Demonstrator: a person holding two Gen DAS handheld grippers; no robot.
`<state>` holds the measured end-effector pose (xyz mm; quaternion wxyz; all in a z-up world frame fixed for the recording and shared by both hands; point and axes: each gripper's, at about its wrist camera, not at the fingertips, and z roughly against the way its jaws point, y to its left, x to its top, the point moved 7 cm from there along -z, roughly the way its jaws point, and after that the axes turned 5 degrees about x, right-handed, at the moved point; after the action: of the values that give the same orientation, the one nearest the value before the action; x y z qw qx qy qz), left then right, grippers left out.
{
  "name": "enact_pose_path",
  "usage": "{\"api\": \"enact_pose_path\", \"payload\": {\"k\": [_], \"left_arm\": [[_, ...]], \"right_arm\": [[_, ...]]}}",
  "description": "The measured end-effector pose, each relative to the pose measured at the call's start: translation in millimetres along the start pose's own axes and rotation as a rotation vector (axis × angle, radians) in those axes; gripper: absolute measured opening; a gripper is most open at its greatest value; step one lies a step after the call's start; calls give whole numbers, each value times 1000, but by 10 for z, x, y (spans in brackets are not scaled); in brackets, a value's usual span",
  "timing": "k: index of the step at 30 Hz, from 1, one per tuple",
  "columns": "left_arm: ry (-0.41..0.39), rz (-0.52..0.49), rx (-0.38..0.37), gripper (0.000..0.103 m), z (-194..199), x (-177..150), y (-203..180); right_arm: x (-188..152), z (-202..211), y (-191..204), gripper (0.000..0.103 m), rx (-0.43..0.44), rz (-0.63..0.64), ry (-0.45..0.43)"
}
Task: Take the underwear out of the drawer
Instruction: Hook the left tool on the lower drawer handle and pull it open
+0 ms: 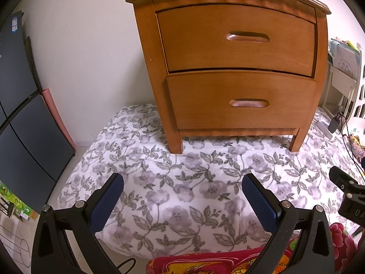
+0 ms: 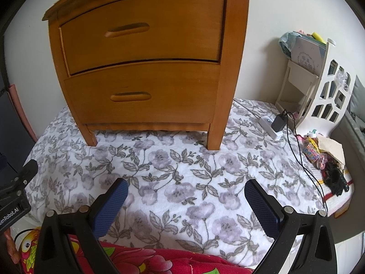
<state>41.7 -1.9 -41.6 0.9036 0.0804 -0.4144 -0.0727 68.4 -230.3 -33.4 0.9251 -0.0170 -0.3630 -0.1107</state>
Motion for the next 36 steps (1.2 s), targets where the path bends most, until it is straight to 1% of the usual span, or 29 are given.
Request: {"api": "enact_pose_path", "payload": {"k": [3,4,7,9,11,12,13,14,15,16,19,22,26,30,33,36], "left_arm": [[5,7,-54,103,-26,110,-18],[-6,7,-65,103,-32,178,-19],[-74,-6,-72,103,-42,471,-25],[-97,-37,-138,103,-89,700,-100],[-120,-90,-178,103,-147,964,-195],[-126,-104,-198,103,-163,1036,-237],[-122,-116,-238,103,-194,1132,-302],[-105,-119,-304,103,-237,1233,-383],[-88,-132,-343,103,-280,1316,-452],[-74,-158,-359,103,-320,1386,-528],[-90,-240,-361,103,-436,1611,-734],[5,-300,-340,103,-714,1745,-919],[65,-368,-310,103,-987,1785,-991],[109,-462,-311,103,-1115,1764,-1139],[155,-543,-281,103,-1230,1718,-1292],[178,-585,-276,103,-1285,1691,-1384]], "right_arm": [[-10,7,20,103,3,7,0],[-11,16,20,103,3,5,-2],[-6,13,24,103,11,0,2],[-6,20,11,103,19,-9,4],[-14,31,-21,103,17,-25,6],[-18,30,-32,103,17,-31,8],[-22,26,-40,103,19,-36,10],[-26,20,-44,103,22,-40,14],[-30,11,-46,103,23,-42,17],[-33,1,-43,103,25,-41,21],[-45,-39,-3,103,37,-29,38],[-63,-86,21,103,57,-27,56],[-89,-144,18,103,84,-44,82],[-106,-189,45,103,105,-45,103],[-111,-210,63,103,117,-44,114],[-117,-223,60,103,129,-50,122]]}}
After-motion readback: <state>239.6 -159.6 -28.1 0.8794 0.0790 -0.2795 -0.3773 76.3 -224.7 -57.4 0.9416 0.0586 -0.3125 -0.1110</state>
